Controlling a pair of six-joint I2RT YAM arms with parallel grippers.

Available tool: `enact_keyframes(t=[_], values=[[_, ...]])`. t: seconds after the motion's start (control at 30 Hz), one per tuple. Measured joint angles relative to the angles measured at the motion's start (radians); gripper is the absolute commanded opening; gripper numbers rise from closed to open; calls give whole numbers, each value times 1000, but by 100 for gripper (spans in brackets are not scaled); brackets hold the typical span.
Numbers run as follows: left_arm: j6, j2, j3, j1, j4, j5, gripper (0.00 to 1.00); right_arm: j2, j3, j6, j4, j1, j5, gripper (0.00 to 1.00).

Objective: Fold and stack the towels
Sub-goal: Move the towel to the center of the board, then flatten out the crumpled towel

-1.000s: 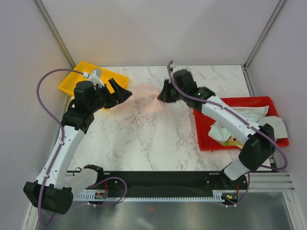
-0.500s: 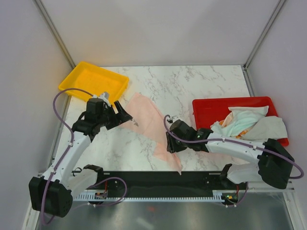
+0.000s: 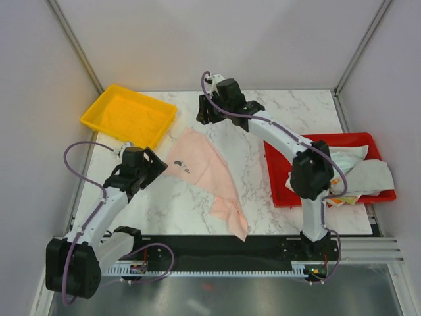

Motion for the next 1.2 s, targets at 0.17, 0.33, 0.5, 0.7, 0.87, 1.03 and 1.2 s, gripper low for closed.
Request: enact_keyframes(t=[0.17,0.33,0.5,0.7,0.87,1.03,1.2], values=[[-48,145,-11,15,91,2,81,340,276,-55,-34,-34,-18,58],[-73,289,-11,21,147,2,77,530,389,-54,-38,-28,-34,57],[-82,358,13,21,200,-2,74,584,391,-21,-10,-28,-61,56],[-85,439,54,21,242,2,61,576,325,11,57,-28,-61,35],[-84,466,60,23,257,13,33,431,81,22,93,-37,-31,0],[-45,469,69,10,254,71,29,158,-298,57,79,-48,24,2],[10,453,81,-46,256,143,49,-40,-560,116,90,-57,42,25]])
